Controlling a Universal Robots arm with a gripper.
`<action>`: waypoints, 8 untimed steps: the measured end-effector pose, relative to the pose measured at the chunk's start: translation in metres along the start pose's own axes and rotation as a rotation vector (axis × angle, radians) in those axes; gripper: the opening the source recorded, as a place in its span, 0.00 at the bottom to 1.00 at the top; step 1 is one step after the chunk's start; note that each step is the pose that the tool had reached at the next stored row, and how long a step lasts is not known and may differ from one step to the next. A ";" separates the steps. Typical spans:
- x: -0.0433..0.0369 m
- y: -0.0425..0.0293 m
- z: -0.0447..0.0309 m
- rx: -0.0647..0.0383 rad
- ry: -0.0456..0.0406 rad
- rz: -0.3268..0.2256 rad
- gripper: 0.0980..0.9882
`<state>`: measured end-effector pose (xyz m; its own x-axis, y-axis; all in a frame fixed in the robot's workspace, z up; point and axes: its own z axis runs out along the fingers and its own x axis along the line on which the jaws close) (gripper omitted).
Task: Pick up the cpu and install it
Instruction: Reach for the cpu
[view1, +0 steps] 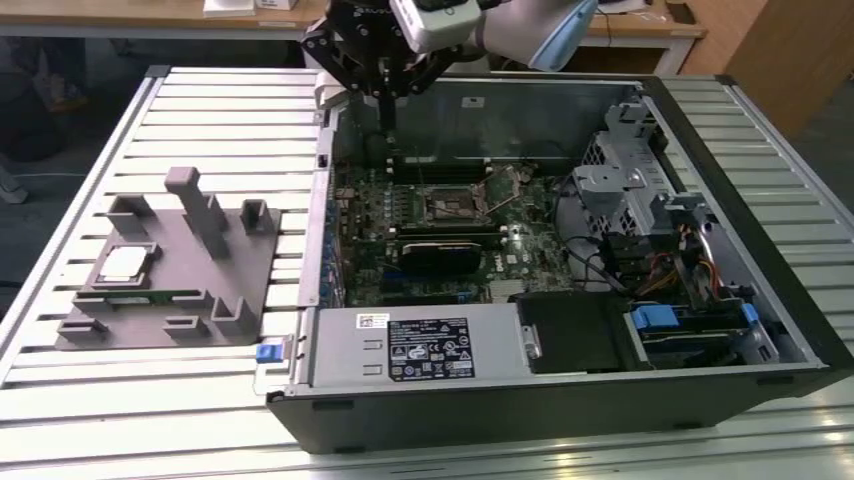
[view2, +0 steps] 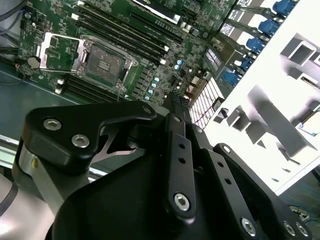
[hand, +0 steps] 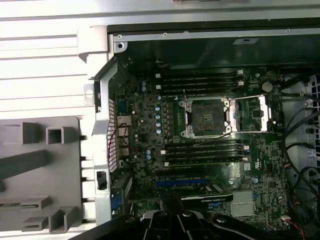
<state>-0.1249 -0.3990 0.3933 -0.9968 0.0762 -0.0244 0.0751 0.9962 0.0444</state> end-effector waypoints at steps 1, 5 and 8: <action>0.0011 -0.0001 -0.0001 0.000 0.0000 0.000 0.01; 0.0066 -0.0005 -0.0001 0.000 0.0000 0.000 0.01; 0.0104 -0.0007 -0.0002 0.000 -0.0001 0.000 0.01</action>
<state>-0.1353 -0.3989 0.3932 -0.9968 0.0763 -0.0245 0.0752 0.9962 0.0445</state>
